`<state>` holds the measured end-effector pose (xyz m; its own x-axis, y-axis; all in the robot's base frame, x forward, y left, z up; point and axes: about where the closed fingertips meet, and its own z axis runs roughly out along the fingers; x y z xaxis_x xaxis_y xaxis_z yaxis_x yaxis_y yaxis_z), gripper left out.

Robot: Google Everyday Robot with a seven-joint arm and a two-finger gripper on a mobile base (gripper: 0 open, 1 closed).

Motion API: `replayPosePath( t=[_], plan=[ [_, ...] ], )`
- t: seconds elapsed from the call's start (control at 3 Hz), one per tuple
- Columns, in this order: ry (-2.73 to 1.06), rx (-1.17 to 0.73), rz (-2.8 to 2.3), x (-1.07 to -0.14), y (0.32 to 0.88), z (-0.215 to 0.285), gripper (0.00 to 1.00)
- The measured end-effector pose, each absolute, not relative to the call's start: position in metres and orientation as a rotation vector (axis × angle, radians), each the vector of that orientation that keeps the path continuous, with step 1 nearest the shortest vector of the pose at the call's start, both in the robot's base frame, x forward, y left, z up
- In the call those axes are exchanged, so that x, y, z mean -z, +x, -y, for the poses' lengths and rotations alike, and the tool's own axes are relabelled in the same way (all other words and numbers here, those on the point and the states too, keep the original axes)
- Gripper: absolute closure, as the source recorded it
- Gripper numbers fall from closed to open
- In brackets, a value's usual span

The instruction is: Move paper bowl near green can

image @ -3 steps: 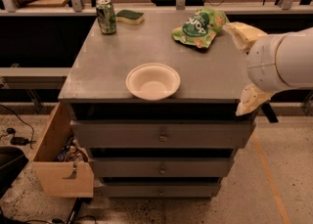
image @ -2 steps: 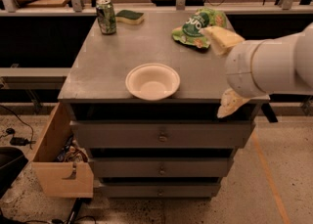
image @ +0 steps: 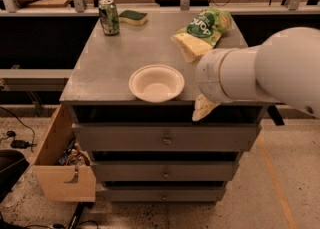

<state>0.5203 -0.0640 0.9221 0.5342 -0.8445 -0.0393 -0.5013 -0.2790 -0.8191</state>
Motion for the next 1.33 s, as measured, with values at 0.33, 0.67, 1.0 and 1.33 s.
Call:
replayPosePath(
  t=[0.33,0.67,1.0,1.33],
  plan=[
    [-1.930,0.442,-1.059,-0.906,0.525,0.037,0.00],
    [-1.918,0.351,-1.032,-0.888,0.526,0.009,0.01],
    [-1.931,0.305,-1.015,-0.876,0.529,-0.008,0.23],
    [-1.946,0.283,-1.004,-0.866,0.533,-0.019,0.46]
  ],
)
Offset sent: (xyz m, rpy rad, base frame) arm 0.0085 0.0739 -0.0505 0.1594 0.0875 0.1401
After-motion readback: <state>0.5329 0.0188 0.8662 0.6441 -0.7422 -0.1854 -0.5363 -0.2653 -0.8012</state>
